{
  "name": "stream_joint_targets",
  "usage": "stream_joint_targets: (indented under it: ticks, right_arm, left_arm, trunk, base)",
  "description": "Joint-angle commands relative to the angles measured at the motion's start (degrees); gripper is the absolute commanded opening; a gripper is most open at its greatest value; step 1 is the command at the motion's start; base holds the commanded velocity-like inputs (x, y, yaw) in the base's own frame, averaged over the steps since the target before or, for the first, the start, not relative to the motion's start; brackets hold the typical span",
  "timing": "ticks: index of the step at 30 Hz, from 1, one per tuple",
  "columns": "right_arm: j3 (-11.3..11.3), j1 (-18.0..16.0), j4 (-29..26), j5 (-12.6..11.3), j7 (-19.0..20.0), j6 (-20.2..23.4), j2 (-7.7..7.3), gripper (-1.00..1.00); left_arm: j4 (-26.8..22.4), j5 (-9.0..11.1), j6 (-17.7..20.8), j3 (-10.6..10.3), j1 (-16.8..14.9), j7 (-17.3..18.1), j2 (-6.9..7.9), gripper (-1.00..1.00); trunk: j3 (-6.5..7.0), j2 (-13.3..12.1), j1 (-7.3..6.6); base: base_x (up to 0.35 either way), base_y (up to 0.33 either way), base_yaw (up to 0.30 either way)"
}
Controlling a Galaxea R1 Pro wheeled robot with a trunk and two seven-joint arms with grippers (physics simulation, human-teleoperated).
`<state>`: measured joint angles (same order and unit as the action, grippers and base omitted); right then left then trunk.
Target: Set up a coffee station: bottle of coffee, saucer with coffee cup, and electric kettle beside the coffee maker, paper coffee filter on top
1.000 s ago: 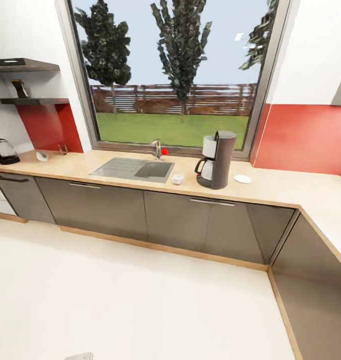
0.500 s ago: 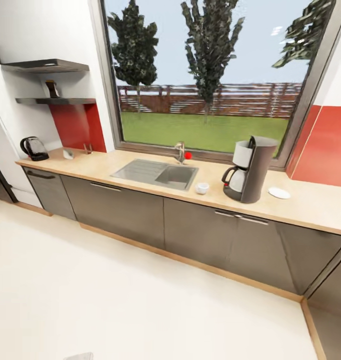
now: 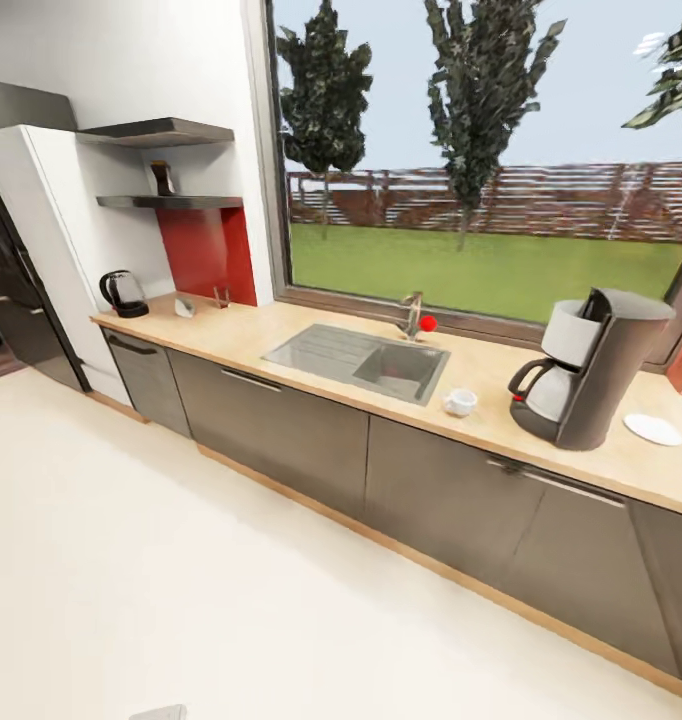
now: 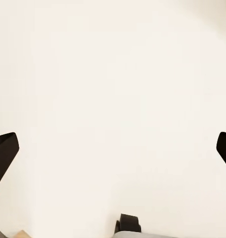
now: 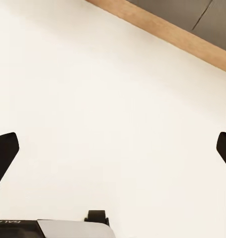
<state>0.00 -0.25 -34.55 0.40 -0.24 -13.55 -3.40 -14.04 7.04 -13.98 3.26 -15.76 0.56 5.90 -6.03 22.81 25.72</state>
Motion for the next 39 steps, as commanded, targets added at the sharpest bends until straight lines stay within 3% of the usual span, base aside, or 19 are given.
stream_joint_targets:
  ticks: [1,25,39]
  right_arm:
    - [0.0,0.0,0.0,0.0,0.0,-0.2,-0.01,1.0]
    - [0.1,0.0,0.0,0.0,0.0,-0.2,0.04,1.0]
    - [0.1,0.0,0.0,0.0,0.0,-0.2,0.06,1.0]
  left_arm:
    - [0.1,0.4,-0.2,0.0,-0.1,0.1,-0.01,1.0]
    - [0.1,0.4,-0.2,0.0,-0.1,0.1,-0.01,1.0]
    - [0.1,0.4,-0.2,0.0,-0.1,0.0,-0.01,1.0]
  trunk:
    - [-0.12,0.1,0.07]
    - [-0.12,0.1,0.07]
    - [-0.12,0.1,0.07]
  base:
    - [0.336,0.0,0.277]
    - [0.336,0.003,0.277]
    - [0.303,0.195,0.277]
